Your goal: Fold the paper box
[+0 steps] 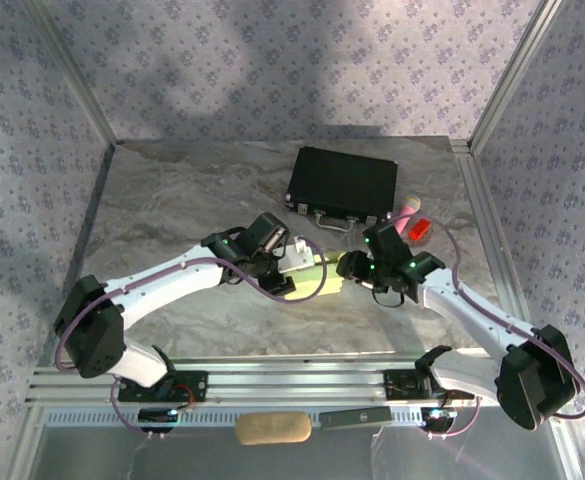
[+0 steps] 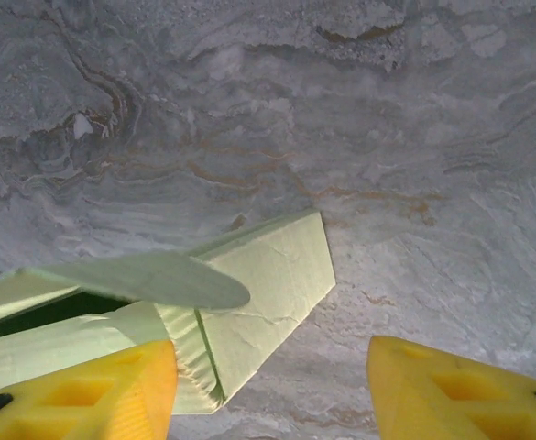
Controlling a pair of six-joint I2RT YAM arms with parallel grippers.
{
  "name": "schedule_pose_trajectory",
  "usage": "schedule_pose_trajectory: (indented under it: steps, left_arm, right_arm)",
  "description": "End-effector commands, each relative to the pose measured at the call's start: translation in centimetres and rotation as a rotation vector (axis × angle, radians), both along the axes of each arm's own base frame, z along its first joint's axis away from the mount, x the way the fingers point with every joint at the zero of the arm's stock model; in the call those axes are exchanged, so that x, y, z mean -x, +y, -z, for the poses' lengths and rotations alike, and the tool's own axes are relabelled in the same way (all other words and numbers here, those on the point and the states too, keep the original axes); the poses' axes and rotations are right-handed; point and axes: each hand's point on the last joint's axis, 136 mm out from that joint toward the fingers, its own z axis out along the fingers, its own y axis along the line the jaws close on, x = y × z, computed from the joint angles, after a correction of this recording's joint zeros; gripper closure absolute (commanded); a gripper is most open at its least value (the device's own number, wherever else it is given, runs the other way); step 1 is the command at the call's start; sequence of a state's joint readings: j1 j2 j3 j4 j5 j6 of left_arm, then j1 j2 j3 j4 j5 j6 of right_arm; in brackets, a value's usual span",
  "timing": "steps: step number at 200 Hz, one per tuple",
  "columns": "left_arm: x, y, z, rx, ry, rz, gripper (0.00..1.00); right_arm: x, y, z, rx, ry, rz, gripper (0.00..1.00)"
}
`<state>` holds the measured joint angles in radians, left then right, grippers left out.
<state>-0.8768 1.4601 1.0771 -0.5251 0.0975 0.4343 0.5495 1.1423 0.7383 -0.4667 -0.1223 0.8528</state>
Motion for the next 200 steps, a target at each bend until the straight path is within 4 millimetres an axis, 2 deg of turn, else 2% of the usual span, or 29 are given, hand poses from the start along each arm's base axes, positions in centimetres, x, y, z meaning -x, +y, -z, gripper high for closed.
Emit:
schedule_pose_trajectory:
  steps: [1, 64, 133, 152, 175, 200]
  left_arm:
    - [-0.2, -0.4, -0.4, 0.038, 0.014, -0.023, 0.41]
    - [-0.1, -0.9, 1.0, 0.009, 0.027, -0.019, 0.45]
    - [-0.3, -1.2, 1.4, -0.013, 0.009, -0.022, 0.49]
    - [-0.2, -1.2, 1.5, -0.023, 0.001, -0.022, 0.50]
    - [-0.1, -1.3, 1.5, -0.032, -0.013, -0.024, 0.50]
    - [0.2, -1.5, 1.3, -0.034, -0.031, -0.021, 0.47]
  right_arm:
    - [-0.4, 0.0, 0.2, 0.016, -0.003, 0.016, 0.46]
    - [0.3, -0.5, 1.3, 0.049, 0.019, 0.022, 0.60]
    - [1.1, -1.2, 3.1, 0.102, 0.058, 0.026, 0.70]
    - [1.1, -1.2, 2.9, 0.104, 0.053, 0.025, 0.75]
    - [0.9, -1.1, 1.7, 0.100, 0.032, 0.027, 0.81]
    - [0.7, -1.1, 0.2, 0.105, 0.003, 0.015, 0.82]
